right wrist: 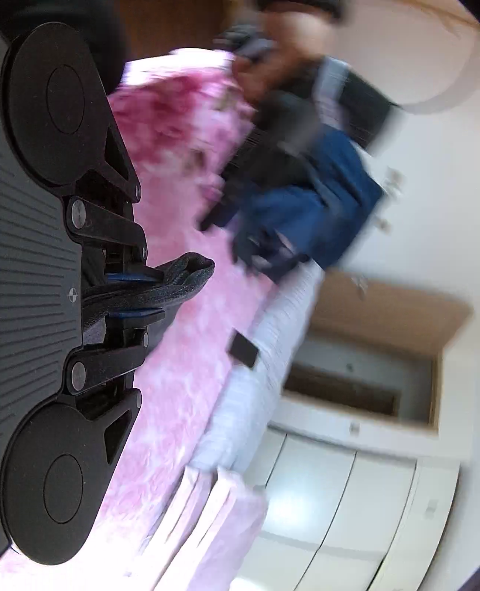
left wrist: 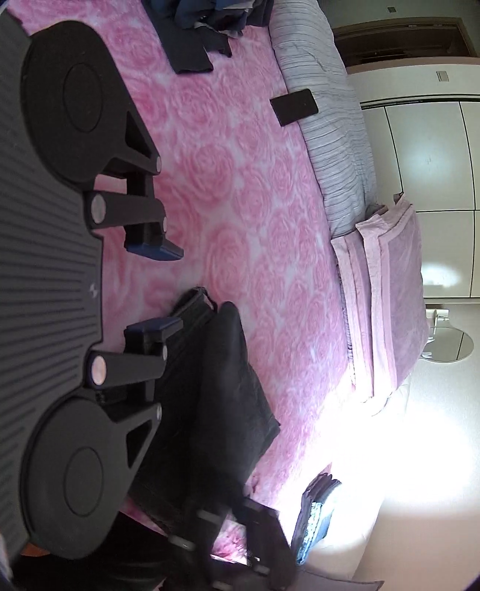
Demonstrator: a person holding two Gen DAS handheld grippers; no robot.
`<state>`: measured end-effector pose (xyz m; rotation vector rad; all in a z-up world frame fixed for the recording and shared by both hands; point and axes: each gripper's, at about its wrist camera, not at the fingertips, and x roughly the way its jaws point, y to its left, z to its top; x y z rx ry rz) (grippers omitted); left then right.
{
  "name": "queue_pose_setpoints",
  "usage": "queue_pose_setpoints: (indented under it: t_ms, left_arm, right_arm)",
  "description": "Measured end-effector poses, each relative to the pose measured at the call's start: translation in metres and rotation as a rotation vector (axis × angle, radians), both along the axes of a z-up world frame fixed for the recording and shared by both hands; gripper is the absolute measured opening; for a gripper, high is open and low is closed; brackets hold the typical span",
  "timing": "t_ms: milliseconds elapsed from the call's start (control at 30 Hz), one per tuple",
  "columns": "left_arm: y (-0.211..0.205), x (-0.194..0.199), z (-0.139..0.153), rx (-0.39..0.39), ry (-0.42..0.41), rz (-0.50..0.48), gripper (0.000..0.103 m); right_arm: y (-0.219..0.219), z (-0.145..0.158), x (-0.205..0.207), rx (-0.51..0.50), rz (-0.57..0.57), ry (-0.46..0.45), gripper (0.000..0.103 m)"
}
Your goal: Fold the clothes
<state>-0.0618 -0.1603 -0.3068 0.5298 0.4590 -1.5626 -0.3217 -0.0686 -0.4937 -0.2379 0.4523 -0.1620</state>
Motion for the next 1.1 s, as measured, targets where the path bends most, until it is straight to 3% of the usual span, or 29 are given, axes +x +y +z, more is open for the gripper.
queue_pose_setpoints:
  t_ms: [67,167,300,433,600,667,700,767,967,1100]
  left_arm:
    - [0.003,-0.001,-0.005,0.014,-0.006,-0.001,0.029]
    - [0.007,-0.009,-0.013,0.04,-0.038,-0.036,0.031]
    - [0.003,-0.031,-0.022,0.064,-0.095,-0.117,0.033]
    - [-0.012,-0.06,-0.029,0.084,-0.126,-0.205,0.033]
    - [-0.022,-0.09,-0.056,0.127,-0.25,-0.291,0.03]
    - [-0.02,-0.088,-0.054,0.124,-0.238,-0.281,0.03]
    - [-0.019,-0.088,-0.051,0.126,-0.233,-0.28,0.03]
    - [-0.017,-0.087,-0.046,0.13,-0.223,-0.276,0.03]
    - [-0.009,-0.088,-0.035,0.146,-0.211,-0.274,0.029]
    - [-0.011,-0.09,-0.05,0.147,-0.227,-0.26,0.03]
  right_arm:
    - [0.018,-0.032,0.016,-0.082,0.066,0.098,0.013]
    - [0.034,-0.062,0.02,-0.169,0.088,0.141,0.015]
    - [0.037,-0.055,0.012,-0.148,0.108,0.143,0.033]
    - [0.03,-0.037,-0.026,-0.085,0.098,0.106,0.034]
    - [-0.013,-0.03,-0.086,0.046,-0.168,0.074,0.034]
    - [-0.031,-0.029,-0.11,0.105,-0.273,0.068,0.034]
    - [-0.044,-0.039,-0.115,0.178,-0.319,0.107,0.034]
    - [-0.063,-0.054,-0.127,0.328,-0.333,0.123,0.034]
    - [-0.051,-0.031,-0.145,0.32,-0.365,0.014,0.034]
    - [-0.057,-0.058,-0.147,0.411,-0.388,0.06,0.034]
